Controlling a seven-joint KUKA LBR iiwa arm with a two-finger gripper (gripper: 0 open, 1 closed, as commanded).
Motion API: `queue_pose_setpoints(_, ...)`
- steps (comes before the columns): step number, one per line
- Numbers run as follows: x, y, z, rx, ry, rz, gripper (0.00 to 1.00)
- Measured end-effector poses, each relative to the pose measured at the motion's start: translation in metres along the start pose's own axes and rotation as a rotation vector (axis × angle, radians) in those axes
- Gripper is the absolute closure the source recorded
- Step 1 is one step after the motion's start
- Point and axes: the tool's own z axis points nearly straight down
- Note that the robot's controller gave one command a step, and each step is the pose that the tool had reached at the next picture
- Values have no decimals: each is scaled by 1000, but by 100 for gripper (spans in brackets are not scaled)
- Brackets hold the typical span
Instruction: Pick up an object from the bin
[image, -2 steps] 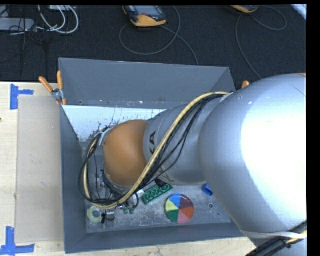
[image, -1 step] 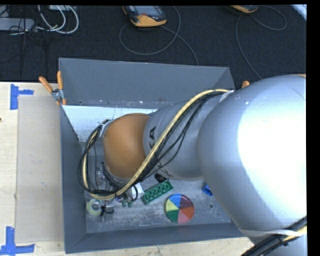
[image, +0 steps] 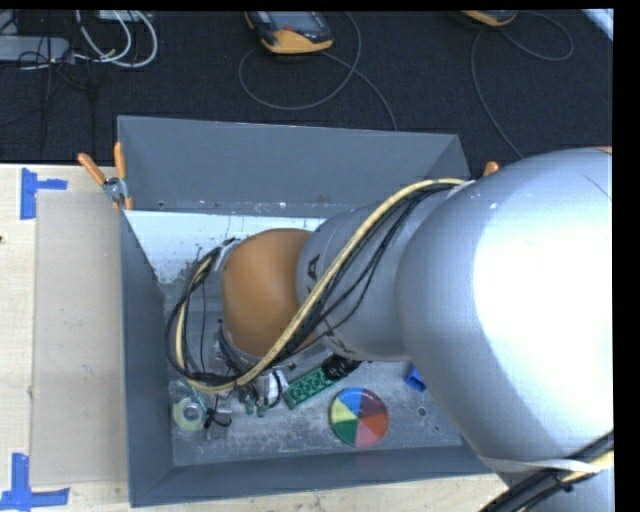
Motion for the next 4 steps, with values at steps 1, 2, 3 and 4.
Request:
queue_pose_setpoints(1,-10,12,0,-1,-3,162,0)
queue_pose_setpoints(2,-25,-11,0,0,-2,78,0)
queue_pose_setpoints(3,-43,-45,0,0,-1,-197,0)
queue_pose_setpoints(4,-47,-50,0,0,0,-194,100)
